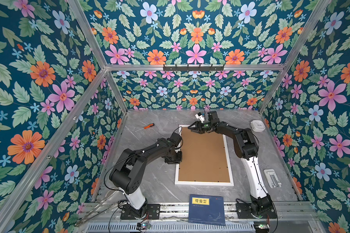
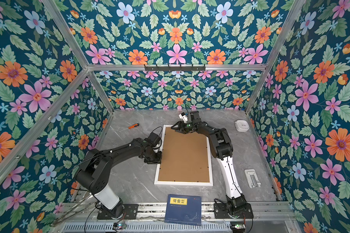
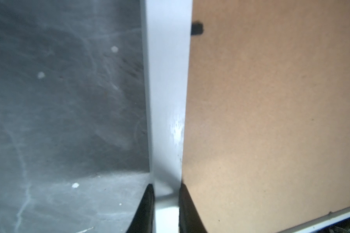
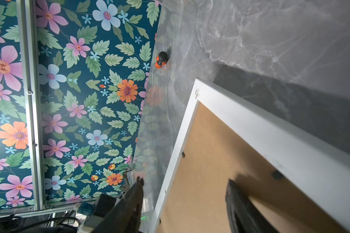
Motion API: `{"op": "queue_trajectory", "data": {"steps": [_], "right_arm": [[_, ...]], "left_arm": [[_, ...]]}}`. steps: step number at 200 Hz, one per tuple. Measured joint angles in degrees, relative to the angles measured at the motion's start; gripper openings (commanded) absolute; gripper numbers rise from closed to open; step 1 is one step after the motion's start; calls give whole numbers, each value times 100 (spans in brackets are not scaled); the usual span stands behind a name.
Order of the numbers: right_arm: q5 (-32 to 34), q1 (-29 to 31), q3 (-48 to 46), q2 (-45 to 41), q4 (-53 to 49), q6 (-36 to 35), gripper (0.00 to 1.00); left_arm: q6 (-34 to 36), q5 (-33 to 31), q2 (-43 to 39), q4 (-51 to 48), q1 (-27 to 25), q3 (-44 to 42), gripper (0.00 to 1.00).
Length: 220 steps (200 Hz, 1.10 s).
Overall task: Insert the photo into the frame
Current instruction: 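Lower the right gripper onto the frame's farther corner while the left gripper holds the edge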
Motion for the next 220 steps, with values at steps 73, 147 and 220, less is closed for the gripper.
{"op": "queue_trajectory", "data": {"steps": [73,147,220], "right_arm": [[361,4,-413,-1154,-684,-149,65],[1539,2,-1154,-2389,-1526,-525,66],[2577,63,-2306,-3508,-2173,-730,66]], "left_arm": [[-26,26,-37,120,-2,-63,17],[-103,39,-17,114,-2,-13,17],[-258,236,177,221,-11,238,18]]}}
